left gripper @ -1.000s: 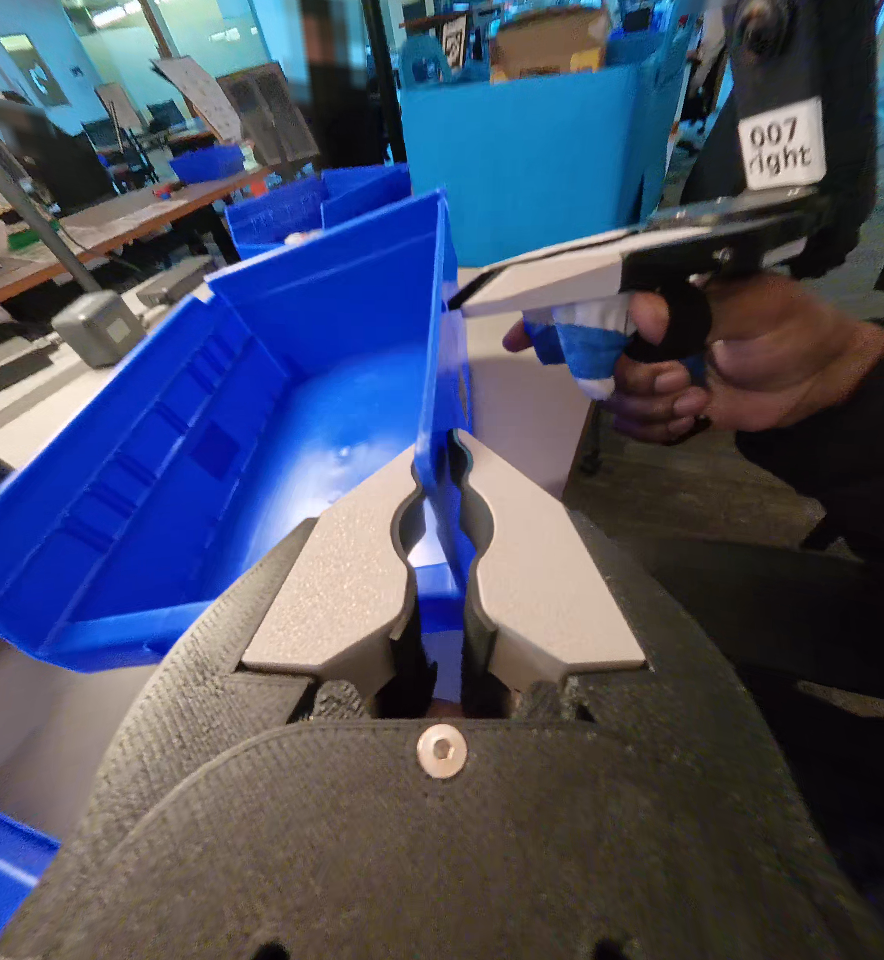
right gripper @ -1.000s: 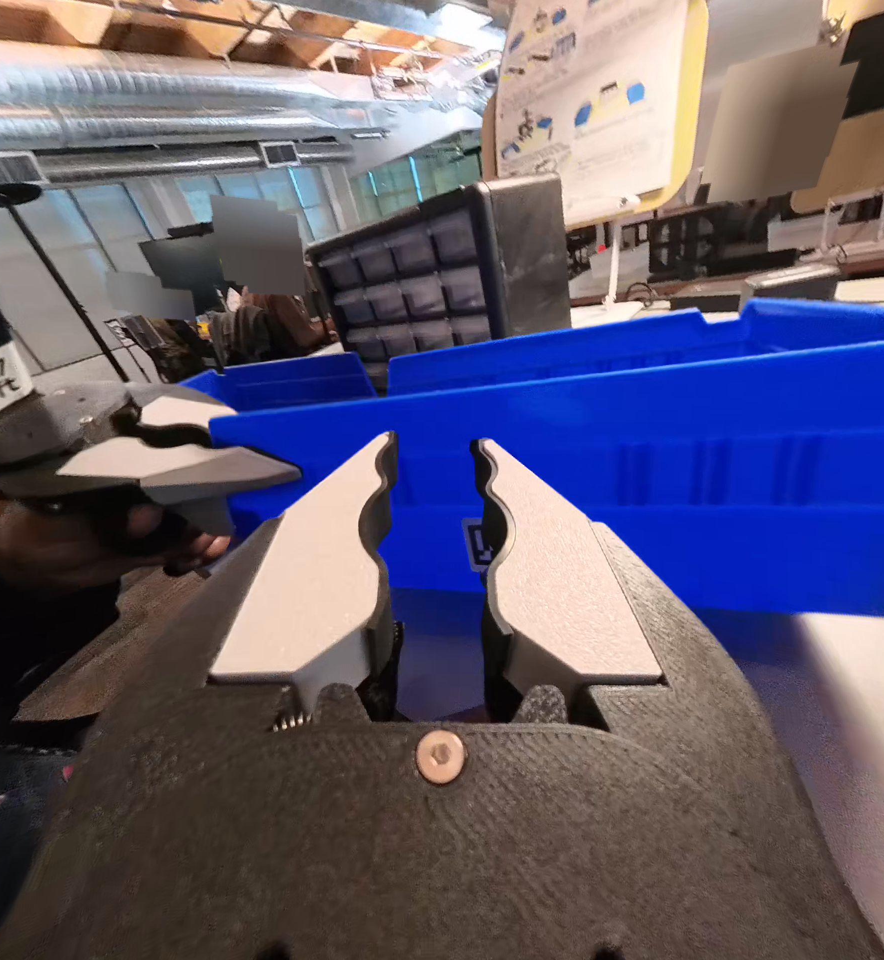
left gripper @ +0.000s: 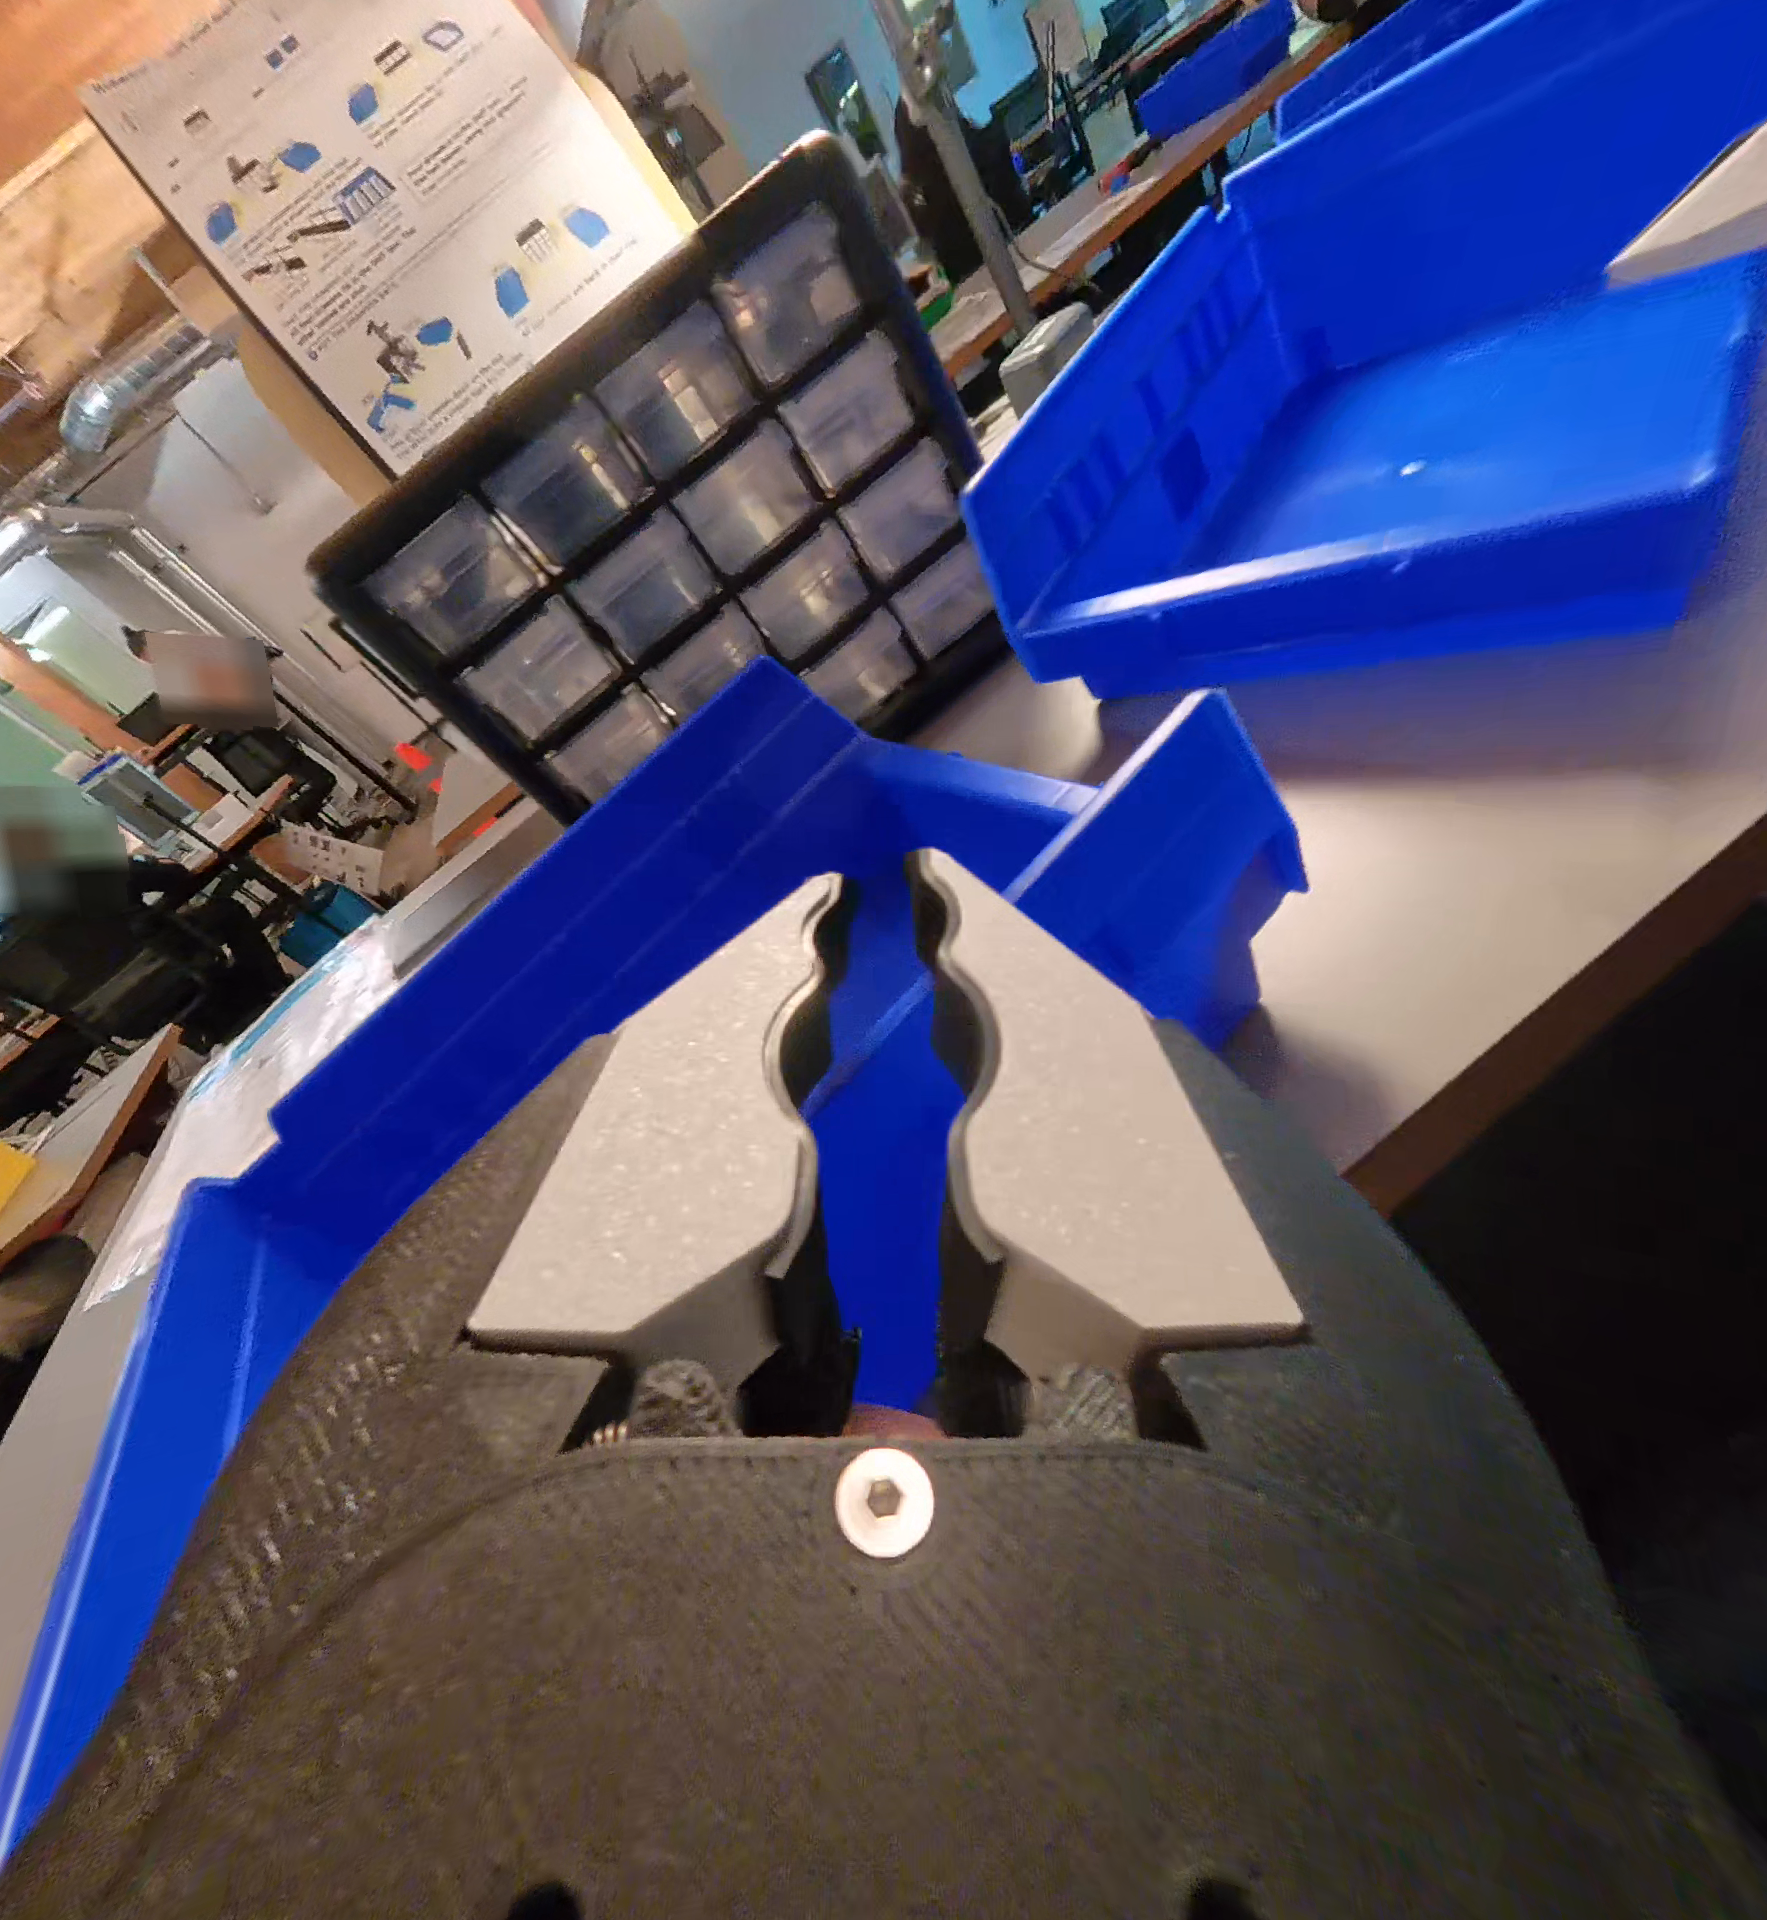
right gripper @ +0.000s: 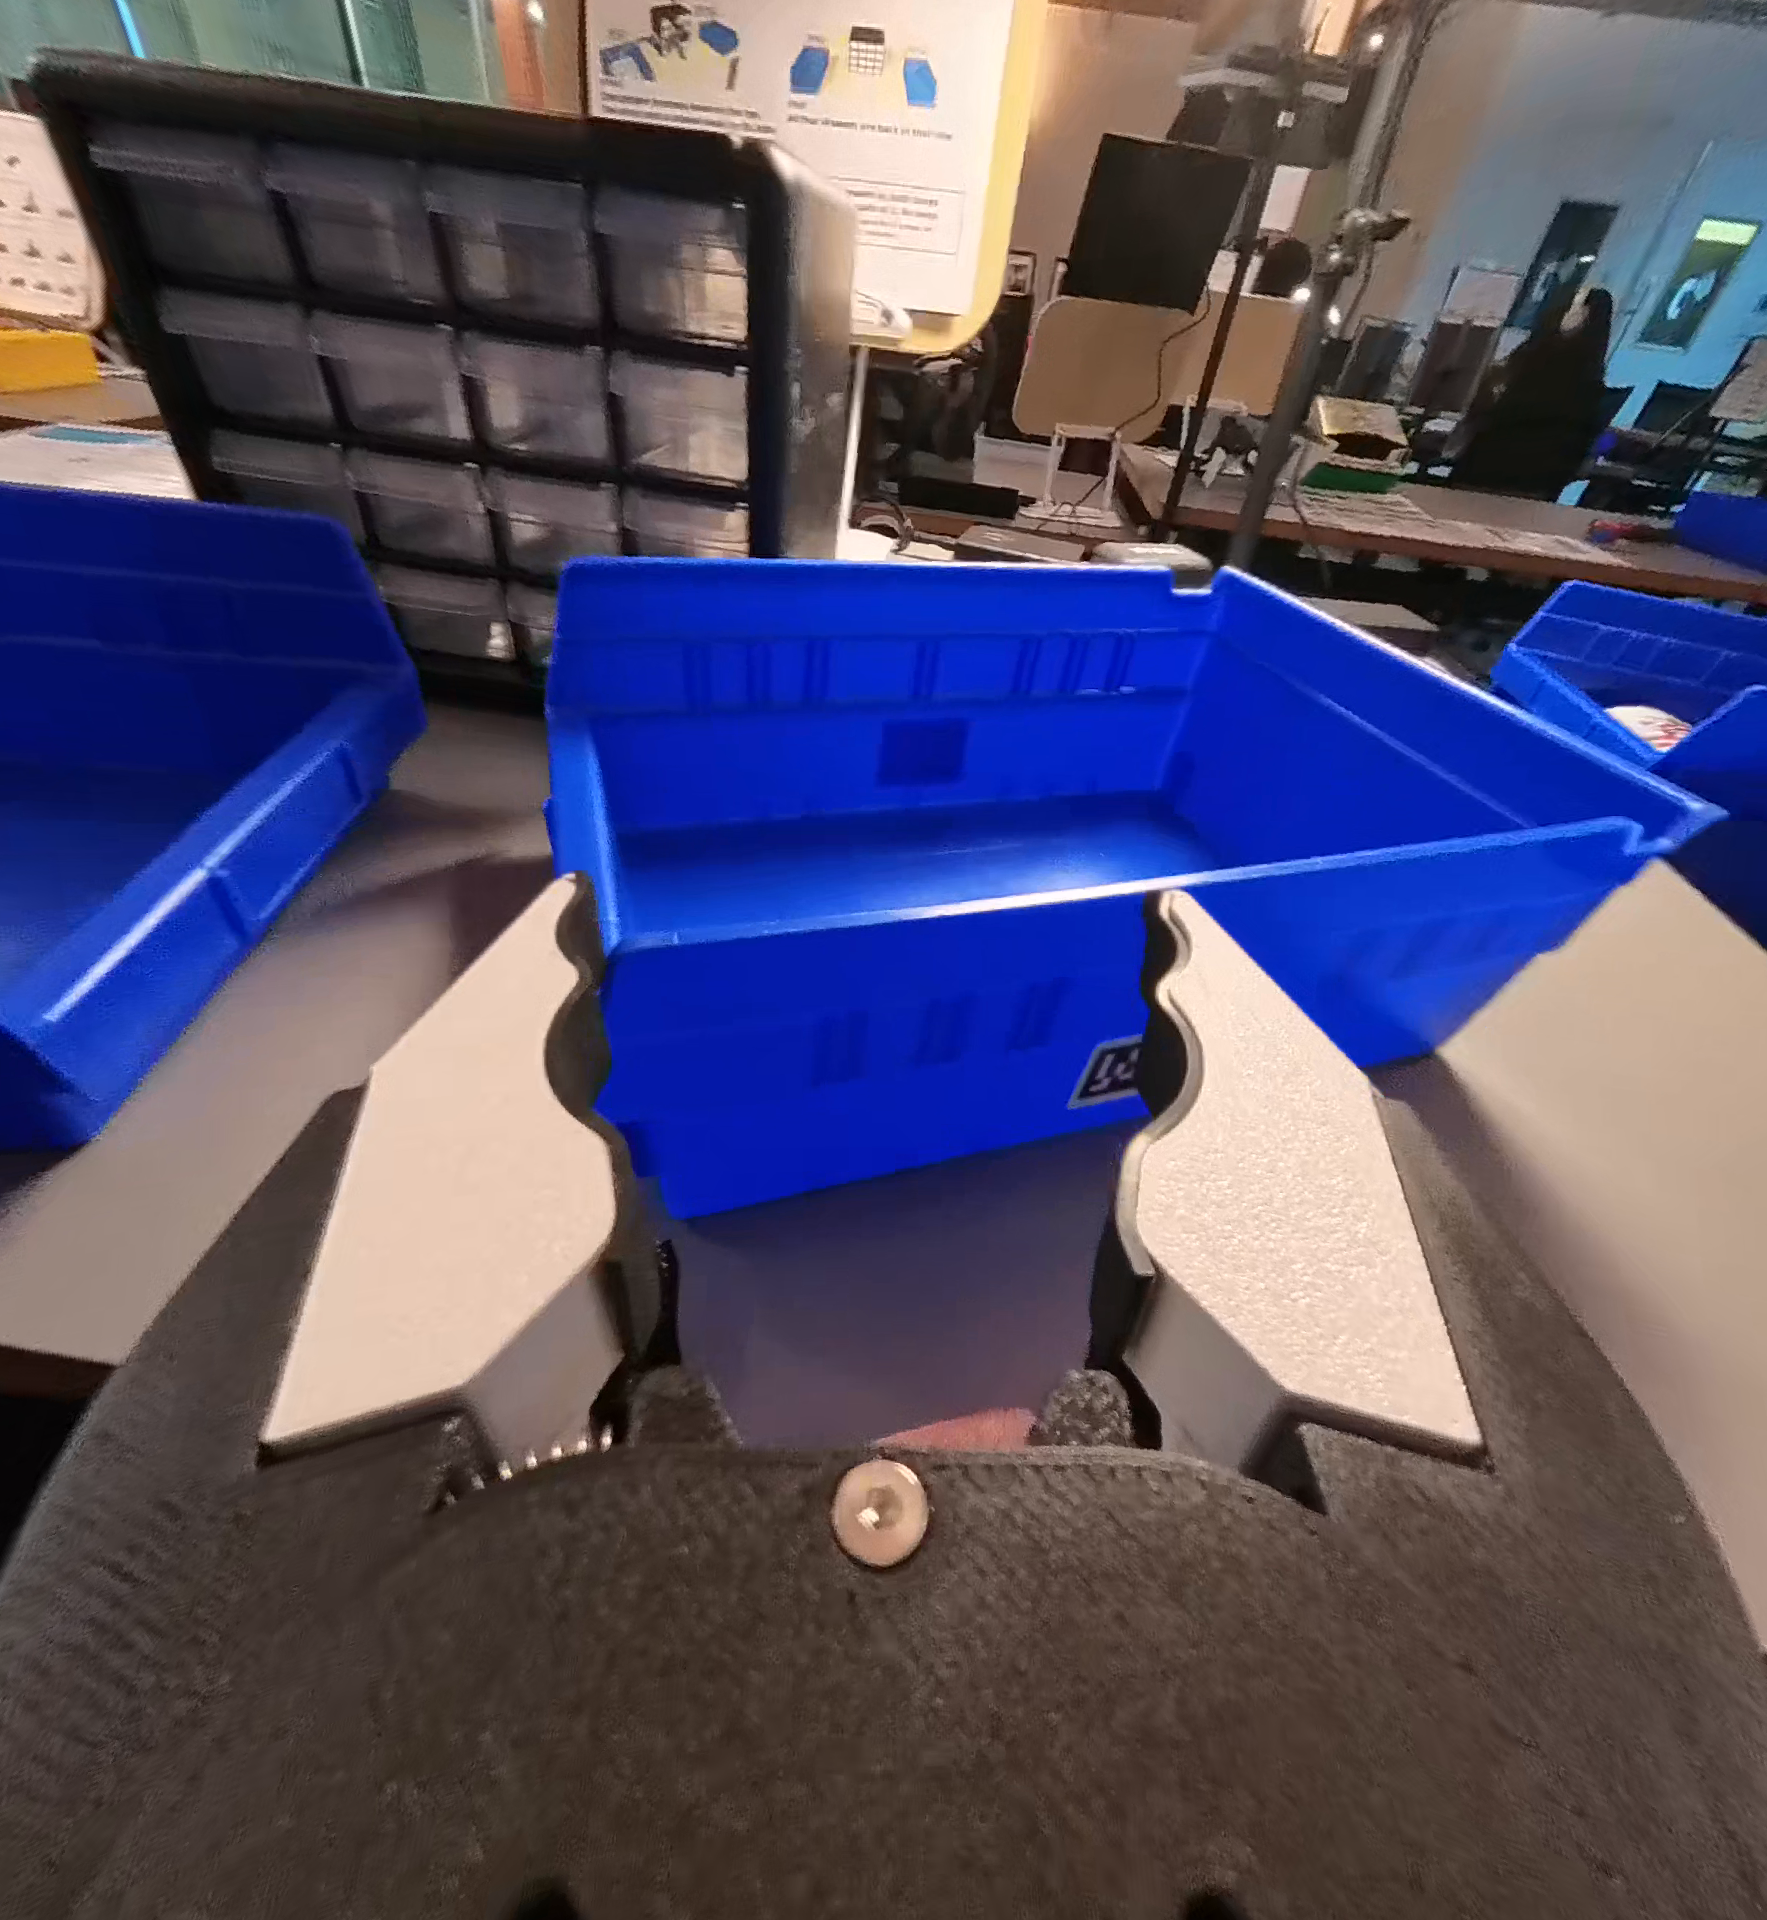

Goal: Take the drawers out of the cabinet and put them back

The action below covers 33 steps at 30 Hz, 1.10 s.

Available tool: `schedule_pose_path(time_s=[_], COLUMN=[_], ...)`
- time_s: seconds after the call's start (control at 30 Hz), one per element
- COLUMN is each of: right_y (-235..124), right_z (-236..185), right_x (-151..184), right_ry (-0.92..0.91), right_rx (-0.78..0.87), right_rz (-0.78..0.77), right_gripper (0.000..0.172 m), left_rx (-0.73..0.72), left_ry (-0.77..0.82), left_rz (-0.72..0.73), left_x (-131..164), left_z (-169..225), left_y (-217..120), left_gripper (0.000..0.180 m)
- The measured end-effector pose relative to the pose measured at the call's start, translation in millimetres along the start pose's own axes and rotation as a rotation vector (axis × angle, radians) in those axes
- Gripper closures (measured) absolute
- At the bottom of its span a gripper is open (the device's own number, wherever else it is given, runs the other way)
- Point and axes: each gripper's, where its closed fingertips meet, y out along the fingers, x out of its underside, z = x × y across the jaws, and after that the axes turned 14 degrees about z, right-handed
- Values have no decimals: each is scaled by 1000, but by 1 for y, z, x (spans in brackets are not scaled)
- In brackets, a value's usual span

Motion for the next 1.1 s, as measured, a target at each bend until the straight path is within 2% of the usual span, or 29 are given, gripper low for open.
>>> schedule_pose_path(time_s=[0.07, 0.27, 0.37, 0.4, 0.47, 0.53, 0.63, 0.67, 0.73, 0.83, 0.87, 0.93, 1.03, 1.1], right_y=[0, -7, -14, -17, -22, -24, -19, -16, -12, -11, -12, -15, -19, -22], right_z=[19, 95, 123, 130, 138, 139, 129, 123, 115, 120, 125, 136, 158, 166], right_x=[1, 12, 12, 10, 3, 0, 2, 6, 15, 28, 30, 32, 35, 33], right_ry=[-11, 14, 25, 23, -2, -31, 1, 18, 34, 27, 18, 25, 24, 32], right_rx=[32, 166, 214, 224, 237, 235, 187, 164, 140, 158, 168, 189, 239, 254], right_rz=[-8, -44, -50, -47, -37, -44, -55, -61, -89, -119, -122, -119, -124, -116], right_gripper=[67, 76, 79, 80, 80, 79, 78, 78, 79, 85, 83, 84, 88, 89], left_rx=[4, 134, 168, 154, 100, 30, -64, -99, -222, -370, -396, -417, -494, -585], left_ry=[21, 81, 69, 61, 42, -73, -376, -419, -370, -247, -231, -233, -199, -206], left_rz=[32, 171, 124, 78, 23, 49, 80, 63, -2, -101, -117, -118, -158, -209], left_x=[6, 24, 45, 54, 58, 41, 20, 21, 33, 56, 62, 66, 83, 99], left_z=[-12, -43, -77, -92, -116, -123, -102, -92, -82, -82, -85, -92, -124, -155], left_y=[-3, -13, -22, -26, -39, -48, -48, -44, -33, -20, -20, -24, -45, -68], left_gripper=[172, 178, 179, 173, 145, 125, 100, 91, 76, 75, 71, 74, 80, 91])
